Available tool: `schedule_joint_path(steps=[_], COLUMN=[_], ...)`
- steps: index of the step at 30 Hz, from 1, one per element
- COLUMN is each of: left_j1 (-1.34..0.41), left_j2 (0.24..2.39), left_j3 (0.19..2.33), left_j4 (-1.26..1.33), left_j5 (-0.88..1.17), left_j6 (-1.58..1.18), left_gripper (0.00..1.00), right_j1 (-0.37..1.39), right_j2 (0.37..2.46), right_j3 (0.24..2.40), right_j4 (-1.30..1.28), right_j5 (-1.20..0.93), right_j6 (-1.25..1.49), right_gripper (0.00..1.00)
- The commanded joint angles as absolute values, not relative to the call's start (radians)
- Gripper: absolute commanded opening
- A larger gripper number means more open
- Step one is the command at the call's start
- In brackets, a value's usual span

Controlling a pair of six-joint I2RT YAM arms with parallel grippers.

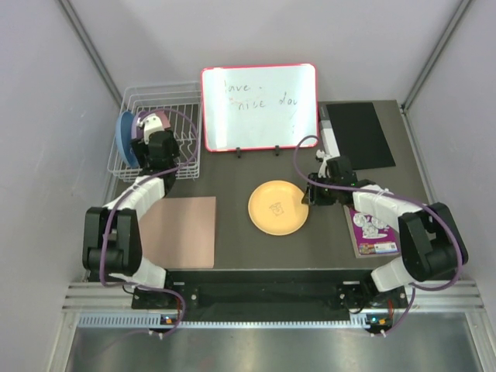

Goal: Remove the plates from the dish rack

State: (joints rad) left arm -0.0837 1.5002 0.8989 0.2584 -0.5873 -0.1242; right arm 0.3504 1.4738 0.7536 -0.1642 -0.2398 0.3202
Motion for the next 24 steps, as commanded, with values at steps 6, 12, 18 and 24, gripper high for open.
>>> schedule_joint_path(steps=[6, 12, 18, 24], left_j1=[-0.063, -0.063, -0.081, -0.172], left_j2=[1.654, 1.635, 1.557, 1.537], left_j3=[1.025, 1.000, 0.965, 0.933], left_j4=[0.414, 0.437, 0.466, 0.670], left_j5=[-0.634, -0.641, -0.690, -0.974], left_j6=[-0.052, -0.058, -0.022, 0.224], left_gripper=[0.42, 0.00, 0.00, 0.00], right_j1=[0.353, 0.351, 0.351, 0.351], right_j2=[1.397, 1.407, 1.401, 1.385], right_j3=[0.802, 0.799, 0.802, 0.802], right_j4=[-0.207, -0.204, -0.203, -0.209], right_j5=[-0.160, -0.149, -0.127, -0.094], right_j6=[0.265, 0.270, 0.272, 0.284], right_gripper=[0.42, 0.42, 0.43, 0.60])
